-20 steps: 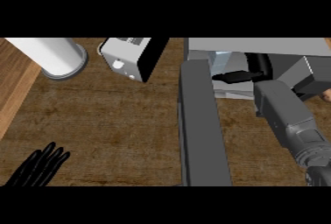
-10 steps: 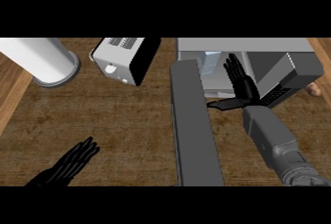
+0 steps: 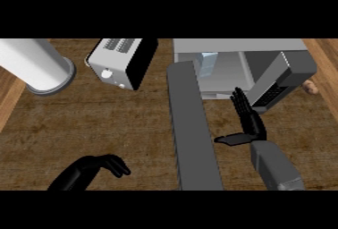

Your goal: Pick up the milk, place it into the microwave and close the microwave

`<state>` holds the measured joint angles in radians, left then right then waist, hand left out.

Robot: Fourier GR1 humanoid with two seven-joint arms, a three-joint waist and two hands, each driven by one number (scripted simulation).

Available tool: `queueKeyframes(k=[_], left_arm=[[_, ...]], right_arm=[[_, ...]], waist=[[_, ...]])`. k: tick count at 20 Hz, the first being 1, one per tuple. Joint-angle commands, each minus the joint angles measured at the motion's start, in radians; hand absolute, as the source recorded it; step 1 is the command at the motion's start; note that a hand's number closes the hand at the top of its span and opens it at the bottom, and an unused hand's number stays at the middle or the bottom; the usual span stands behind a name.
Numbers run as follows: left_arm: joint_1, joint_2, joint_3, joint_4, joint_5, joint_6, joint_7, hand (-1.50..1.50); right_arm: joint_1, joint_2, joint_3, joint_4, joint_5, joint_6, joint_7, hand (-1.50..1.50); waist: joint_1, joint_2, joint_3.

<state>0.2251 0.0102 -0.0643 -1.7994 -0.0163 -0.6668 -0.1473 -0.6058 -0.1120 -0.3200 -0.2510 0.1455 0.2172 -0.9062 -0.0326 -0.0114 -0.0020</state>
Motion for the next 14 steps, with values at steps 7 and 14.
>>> queueKeyframes(k=[7, 14], left_arm=[[-0.126, -0.004, -0.084, 0.171, -0.166, 0.087, -0.033, 1.50], [-0.243, -0.010, -0.249, 0.319, -0.239, 0.218, -0.088, 1.50]], right_arm=[[0.376, -0.064, 0.032, -0.255, -0.045, 0.106, -0.073, -1.50], [0.605, -0.116, 0.043, -0.577, -0.134, 0.182, 0.008, -1.50]], waist=[[-0.031, -0.004, -0.002], [-0.017, 0.002, -0.002]])
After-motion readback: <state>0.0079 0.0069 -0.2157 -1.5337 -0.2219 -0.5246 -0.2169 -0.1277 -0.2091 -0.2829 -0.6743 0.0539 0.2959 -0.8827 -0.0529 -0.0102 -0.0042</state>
